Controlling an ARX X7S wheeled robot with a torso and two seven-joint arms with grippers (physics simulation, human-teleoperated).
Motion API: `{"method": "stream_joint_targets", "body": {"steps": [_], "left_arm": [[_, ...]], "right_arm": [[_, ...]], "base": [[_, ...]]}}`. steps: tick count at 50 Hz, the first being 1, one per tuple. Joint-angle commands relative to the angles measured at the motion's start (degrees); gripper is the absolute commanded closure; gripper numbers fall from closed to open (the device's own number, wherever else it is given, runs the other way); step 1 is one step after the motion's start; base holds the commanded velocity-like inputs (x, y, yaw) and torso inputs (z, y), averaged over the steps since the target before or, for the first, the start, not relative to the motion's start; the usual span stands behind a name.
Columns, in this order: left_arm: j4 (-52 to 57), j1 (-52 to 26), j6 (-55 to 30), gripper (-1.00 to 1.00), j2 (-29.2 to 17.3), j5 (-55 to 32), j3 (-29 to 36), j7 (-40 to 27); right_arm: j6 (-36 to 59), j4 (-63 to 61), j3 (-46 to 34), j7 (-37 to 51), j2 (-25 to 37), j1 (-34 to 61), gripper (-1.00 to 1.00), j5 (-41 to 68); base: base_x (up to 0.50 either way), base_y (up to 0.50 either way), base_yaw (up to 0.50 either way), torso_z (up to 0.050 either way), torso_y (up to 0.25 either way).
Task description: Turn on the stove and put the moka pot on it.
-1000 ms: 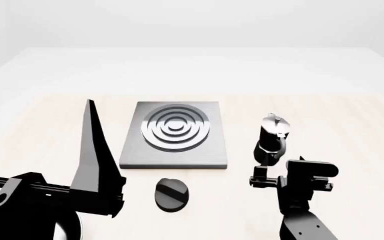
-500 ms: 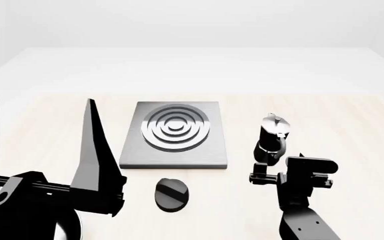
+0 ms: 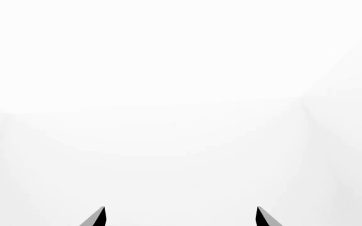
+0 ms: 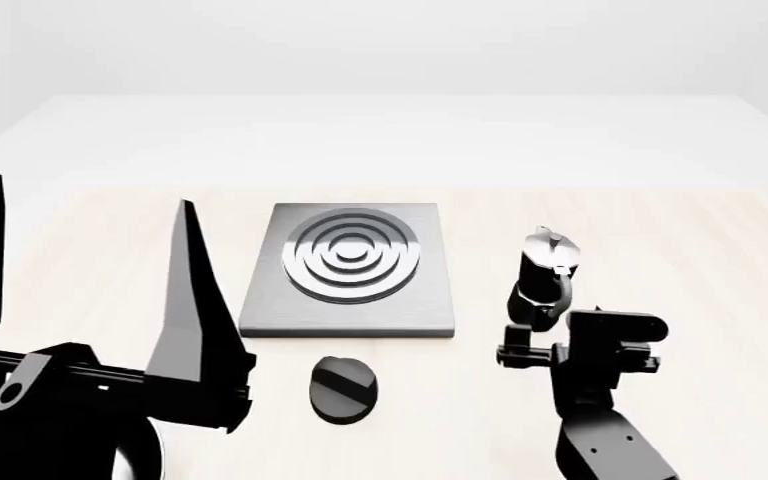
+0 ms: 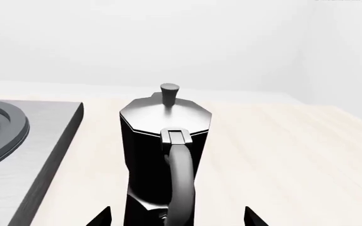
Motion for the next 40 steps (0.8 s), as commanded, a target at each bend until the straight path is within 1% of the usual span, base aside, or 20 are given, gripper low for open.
{"method": "stream_joint_targets", "body": {"steps": [1, 28, 40], "left_arm": [[-0.1, -0.4, -0.3, -1.00, 0.1, -0.4, 0.2, -0.1], [-0.5, -0.4, 0.3, -1.00, -0.1, -0.5, 0.4, -0.2], [-0.8, -0.4, 0.7, -1.00, -0.1, -0.5, 0.6, -0.1]], "right_arm": [[0.4, 0.6, -0.2, -0.4, -0.4, 0.9, -1.00, -0.3], [-1.8, 7.5, 0.3, -2.5, -2.7, 2.7, -1.00, -0.6], [-1.7, 8.1, 0.3, -2.8, -3.1, 3.4, -1.00, -0.6]], "base": [[0.00, 0.00, 0.00, 0.000, 0.000], [0.00, 0.00, 0.00, 0.000, 0.000], [0.00, 0.00, 0.00, 0.000, 0.000]]}}
